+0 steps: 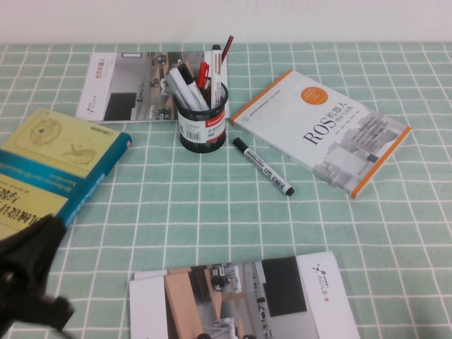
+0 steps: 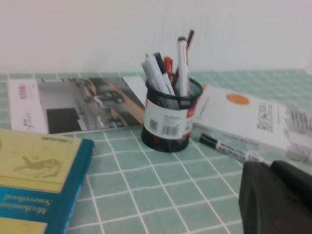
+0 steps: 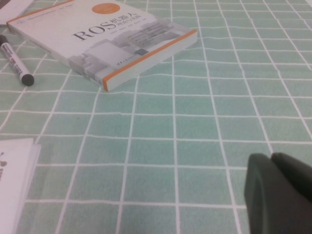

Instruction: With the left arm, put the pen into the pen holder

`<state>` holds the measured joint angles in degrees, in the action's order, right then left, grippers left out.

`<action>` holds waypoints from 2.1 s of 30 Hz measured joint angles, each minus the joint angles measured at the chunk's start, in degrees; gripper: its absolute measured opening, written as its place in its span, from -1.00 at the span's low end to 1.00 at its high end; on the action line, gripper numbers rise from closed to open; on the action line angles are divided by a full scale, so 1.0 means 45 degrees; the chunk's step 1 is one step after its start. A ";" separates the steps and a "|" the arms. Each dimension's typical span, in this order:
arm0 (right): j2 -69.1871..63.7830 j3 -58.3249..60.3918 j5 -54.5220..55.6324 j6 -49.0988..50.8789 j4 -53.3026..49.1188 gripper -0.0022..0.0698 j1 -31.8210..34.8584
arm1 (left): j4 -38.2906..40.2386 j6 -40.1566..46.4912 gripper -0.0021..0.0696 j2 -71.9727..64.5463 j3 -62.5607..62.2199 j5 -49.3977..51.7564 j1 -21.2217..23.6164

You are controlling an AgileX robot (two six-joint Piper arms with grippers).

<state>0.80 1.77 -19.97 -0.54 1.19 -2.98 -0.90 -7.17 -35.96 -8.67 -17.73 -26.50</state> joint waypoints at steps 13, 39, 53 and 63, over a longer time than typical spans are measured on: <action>0.0000 0.0000 0.0000 0.0000 0.0000 -1.00 0.0000 | 0.3040 0.2442 -0.94 0.3366 0.2257 -0.1585 0.1267; 0.0000 0.0000 0.0000 0.0000 0.0000 -1.00 0.0000 | 0.1555 0.1918 -0.94 0.8101 0.2262 0.8551 0.5000; 0.0000 0.0000 0.0000 0.0000 0.0000 -1.00 0.0000 | 0.1137 0.1731 -0.94 0.8101 0.2217 0.8760 0.5030; 0.0000 0.0000 0.0000 0.0000 0.0000 -1.00 0.0000 | 0.1115 0.1702 -0.94 0.8101 0.2217 0.8780 0.5030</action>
<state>0.80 1.77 -19.97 -0.54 1.19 -2.98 4.11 0.49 0.50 1.30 21.78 -3.87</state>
